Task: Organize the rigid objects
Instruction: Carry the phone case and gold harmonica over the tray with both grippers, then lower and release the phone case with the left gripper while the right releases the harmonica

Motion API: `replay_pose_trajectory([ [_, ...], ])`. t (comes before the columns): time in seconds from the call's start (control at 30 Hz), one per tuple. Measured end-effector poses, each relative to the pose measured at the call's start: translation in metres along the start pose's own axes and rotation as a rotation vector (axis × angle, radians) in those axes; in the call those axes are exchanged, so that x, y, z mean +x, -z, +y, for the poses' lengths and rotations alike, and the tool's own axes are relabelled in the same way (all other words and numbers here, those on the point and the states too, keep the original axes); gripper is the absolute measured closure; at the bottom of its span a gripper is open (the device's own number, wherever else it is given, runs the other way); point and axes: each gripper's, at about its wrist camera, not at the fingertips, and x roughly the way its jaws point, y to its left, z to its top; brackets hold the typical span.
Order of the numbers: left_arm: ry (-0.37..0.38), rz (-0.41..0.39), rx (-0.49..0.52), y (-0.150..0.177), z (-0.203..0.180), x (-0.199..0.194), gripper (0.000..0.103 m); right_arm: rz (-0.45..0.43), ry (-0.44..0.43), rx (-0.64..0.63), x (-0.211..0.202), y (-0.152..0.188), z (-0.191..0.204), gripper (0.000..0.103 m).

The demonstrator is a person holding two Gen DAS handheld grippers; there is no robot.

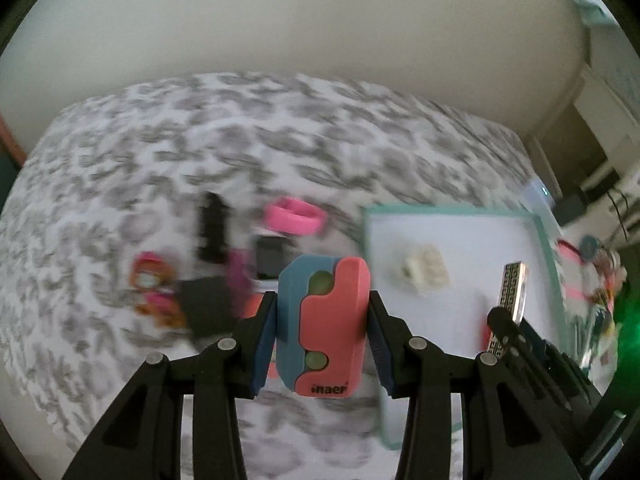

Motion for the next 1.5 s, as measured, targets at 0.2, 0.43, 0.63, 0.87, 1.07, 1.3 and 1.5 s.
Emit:
replay_pose_trajectory([
  [0.2,0.044,0.031,0.090,0.012,-0.053,0.020,0.058,-0.020,0.095,0.127,0.000,-0.004,-0.056,0.086],
  [0.43,0.086,0.093,0.158,0.025,-0.081,0.052,0.058,-0.018,0.148,0.244,0.002,-0.001,-0.094,0.086],
  [0.63,0.090,0.166,0.184,0.037,-0.090,0.074,0.058,-0.009,0.160,0.251,0.008,0.000,-0.095,0.086],
  [0.87,0.046,0.221,0.209,0.047,-0.084,0.086,0.058,0.009,0.162,0.245,0.015,0.001,-0.094,0.086],
  [1.07,0.007,0.220,0.266,0.050,-0.087,0.088,0.058,0.021,0.164,0.231,0.016,0.003,-0.091,0.086],
  [1.3,-0.032,0.193,0.234,0.044,-0.076,0.091,0.058,0.049,0.157,0.211,0.022,0.004,-0.089,0.086],
  [1.5,-0.002,0.188,0.182,0.038,-0.068,0.094,0.058,0.079,0.141,0.174,0.031,0.006,-0.081,0.086],
])
